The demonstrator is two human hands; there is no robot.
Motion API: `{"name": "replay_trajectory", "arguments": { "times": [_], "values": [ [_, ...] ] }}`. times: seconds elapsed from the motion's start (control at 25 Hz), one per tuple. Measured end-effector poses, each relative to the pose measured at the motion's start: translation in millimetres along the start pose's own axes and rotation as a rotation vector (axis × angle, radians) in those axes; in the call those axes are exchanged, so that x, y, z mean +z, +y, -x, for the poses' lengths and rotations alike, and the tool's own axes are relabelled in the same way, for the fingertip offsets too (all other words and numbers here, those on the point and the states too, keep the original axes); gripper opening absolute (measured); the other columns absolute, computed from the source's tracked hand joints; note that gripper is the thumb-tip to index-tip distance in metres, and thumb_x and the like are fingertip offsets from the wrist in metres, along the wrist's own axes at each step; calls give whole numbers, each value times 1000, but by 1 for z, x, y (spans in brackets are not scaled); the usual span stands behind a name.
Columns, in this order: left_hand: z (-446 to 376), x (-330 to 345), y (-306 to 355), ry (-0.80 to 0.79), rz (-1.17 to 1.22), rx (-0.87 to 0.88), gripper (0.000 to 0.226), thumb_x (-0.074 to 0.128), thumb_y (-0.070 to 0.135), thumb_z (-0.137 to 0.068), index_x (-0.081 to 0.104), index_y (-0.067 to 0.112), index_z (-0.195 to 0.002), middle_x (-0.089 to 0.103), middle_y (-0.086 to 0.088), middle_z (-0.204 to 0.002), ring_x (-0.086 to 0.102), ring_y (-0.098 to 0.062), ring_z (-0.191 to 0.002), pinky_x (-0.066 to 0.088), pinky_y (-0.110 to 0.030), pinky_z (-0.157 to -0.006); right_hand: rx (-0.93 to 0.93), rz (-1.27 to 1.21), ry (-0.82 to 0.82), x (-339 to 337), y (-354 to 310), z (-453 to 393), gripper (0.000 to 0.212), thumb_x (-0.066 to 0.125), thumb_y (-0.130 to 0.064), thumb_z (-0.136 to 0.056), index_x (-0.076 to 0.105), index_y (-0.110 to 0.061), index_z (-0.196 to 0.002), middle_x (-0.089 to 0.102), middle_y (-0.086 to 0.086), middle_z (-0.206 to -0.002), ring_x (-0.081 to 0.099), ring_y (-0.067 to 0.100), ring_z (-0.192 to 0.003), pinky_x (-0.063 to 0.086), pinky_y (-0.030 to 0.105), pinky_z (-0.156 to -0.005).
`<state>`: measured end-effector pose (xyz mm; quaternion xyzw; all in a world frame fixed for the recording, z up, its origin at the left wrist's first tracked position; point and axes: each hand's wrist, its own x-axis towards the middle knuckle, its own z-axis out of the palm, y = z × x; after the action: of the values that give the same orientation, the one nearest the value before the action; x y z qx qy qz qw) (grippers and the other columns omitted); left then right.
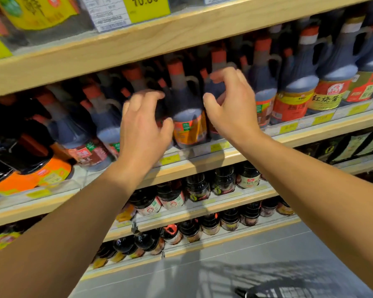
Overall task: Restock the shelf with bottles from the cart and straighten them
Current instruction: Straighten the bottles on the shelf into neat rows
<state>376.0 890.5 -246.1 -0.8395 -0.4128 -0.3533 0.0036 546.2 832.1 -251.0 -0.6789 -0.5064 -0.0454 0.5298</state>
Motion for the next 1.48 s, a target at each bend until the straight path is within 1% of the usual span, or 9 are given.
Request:
{"name": "replay_trajectory", "arguments": {
  "times": [0.08,0.16,0.28,0.48,0.72,1.04,1.24,1.4,1.48],
  "values": [
    [1,-7,-12,-1,-5,-101,48,62,25,-83,48,14,-128,48,-15,-122,43,-31,-116,34,-34,-94,34,58,-34,11,-15,-4,29,58,-27,-85,54,-9,-107,50,3,-101,56,28,-90,35,30,-73],
    [-8,-14,-16,-12,1,-186,48,61,30,-86,47,10,-127,49,-17,-125,42,-33,-118,35,-36,-90,77,173,-67,23,-25,-15,36,59,-34,-84,57,-8,-108,58,8,-103,56,30,-99,40,34,-78],
    [-34,-12,-15,-6,-7,-188,37,55,32,-88,53,4,-113,59,-16,-108,51,-37,-107,35,-36,-76,132,246,-109,37,-29,-36,37,59,-38,-83,63,-4,-98,67,14,-93,62,35,-88,52,38,-73],
    [-68,-8,-6,-80,-61,-294,44,47,29,-96,40,9,-135,50,-15,-135,47,-34,-123,39,-35,-96,160,42,-229,55,-28,-46,46,59,-38,-82,48,-21,-123,66,9,-109,66,38,-83,57,49,-70],
    [-88,-2,-15,-94,-56,-499,40,53,28,-94,49,12,-130,52,-11,-135,49,-32,-125,43,-38,-95,137,115,-205,68,-19,-52,41,62,-25,-86,48,-11,-122,62,15,-115,57,37,-106,51,45,-84],
    [-88,-8,-39,-70,-132,-381,34,51,30,-92,57,15,-121,60,-10,-125,54,-34,-117,45,-37,-91,135,130,-149,76,-18,-54,39,57,-23,-89,48,-11,-125,62,13,-117,57,35,-108,50,40,-83],
    [-82,-10,-44,-69,35,-381,32,50,33,-84,62,19,-111,66,-8,-110,67,-38,-90,57,-44,-77,158,159,-163,78,-20,-56,40,55,-24,-91,47,-12,-128,61,11,-120,55,34,-111,45,34,-80],
    [-79,-9,-43,-53,97,-374,34,51,33,-83,63,19,-112,65,-8,-113,67,-37,-90,58,-44,-74,157,144,-154,77,-18,-54,38,54,-24,-92,47,-12,-127,60,10,-121,56,32,-110,37,28,-74],
    [-79,-5,-42,-46,118,-371,32,51,33,-85,62,19,-112,65,-9,-113,67,-36,-89,58,-44,-74,142,140,-162,76,-17,-52,42,56,-26,-91,46,-11,-130,59,11,-123,55,33,-112,41,31,-77]
  ]
}}
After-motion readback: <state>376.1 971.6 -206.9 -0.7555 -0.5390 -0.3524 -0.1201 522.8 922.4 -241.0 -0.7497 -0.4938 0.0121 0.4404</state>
